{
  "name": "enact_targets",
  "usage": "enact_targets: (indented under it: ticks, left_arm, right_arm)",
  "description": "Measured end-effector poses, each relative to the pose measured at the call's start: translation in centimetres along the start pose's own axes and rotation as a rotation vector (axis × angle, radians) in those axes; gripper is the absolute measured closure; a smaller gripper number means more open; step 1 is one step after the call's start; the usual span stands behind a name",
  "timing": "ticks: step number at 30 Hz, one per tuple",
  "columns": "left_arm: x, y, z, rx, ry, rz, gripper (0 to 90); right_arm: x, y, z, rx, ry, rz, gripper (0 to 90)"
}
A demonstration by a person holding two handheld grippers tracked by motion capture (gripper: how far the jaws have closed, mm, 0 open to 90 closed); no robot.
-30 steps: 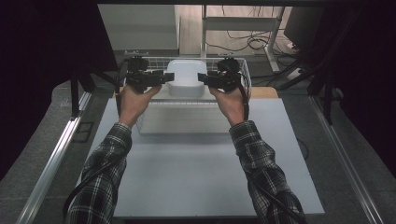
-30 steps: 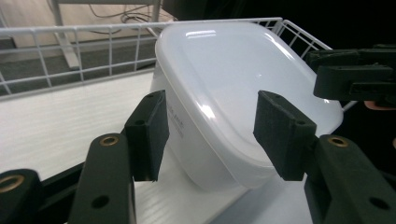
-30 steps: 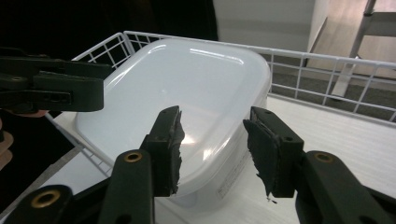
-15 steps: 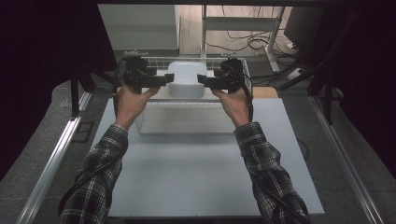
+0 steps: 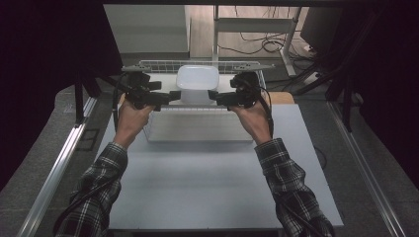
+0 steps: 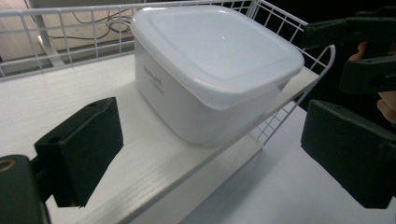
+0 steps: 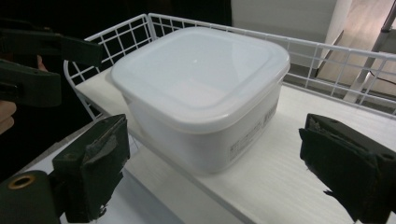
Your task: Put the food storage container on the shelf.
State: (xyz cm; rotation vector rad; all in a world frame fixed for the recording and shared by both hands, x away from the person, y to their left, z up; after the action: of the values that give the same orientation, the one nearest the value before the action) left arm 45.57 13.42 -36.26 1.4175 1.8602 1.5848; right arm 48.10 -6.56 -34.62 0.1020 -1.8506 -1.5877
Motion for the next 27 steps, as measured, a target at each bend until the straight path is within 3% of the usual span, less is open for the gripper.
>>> enact_targets:
  ticks: [7, 16, 27]
  left_arm:
    - [0.6, -0.8, -1.1, -0.045, -0.003, -0.021, 4.2]
    - [0.6, -2.7, -2.1, -0.110, 0.010, 0.000, 5.5]
    - [1.3, -5.4, -2.3, -0.107, 0.007, 0.003, 5.1]
  right_arm:
    - [0.9, -1.0, -0.2, 0.008, 0.023, -0.002, 6.0]
    - [1.6, -2.4, -0.2, 0.026, 0.044, -0.003, 4.5]
    - [2.5, -3.8, 0.9, 0.084, 0.056, -0.005, 3.6]
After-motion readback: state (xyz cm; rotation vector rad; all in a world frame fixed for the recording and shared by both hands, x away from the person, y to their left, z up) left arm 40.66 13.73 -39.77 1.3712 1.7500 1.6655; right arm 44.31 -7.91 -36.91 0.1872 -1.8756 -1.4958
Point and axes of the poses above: each handheld gripper's, and its own axes: x roughly backward along the jaws, y roughly out of its top, z roughly to its left, the point moved 8 cm from there along -x, roughly forward along the jaws, and after that the axes turned 14 degrees about -y, right-handed, at the moved point
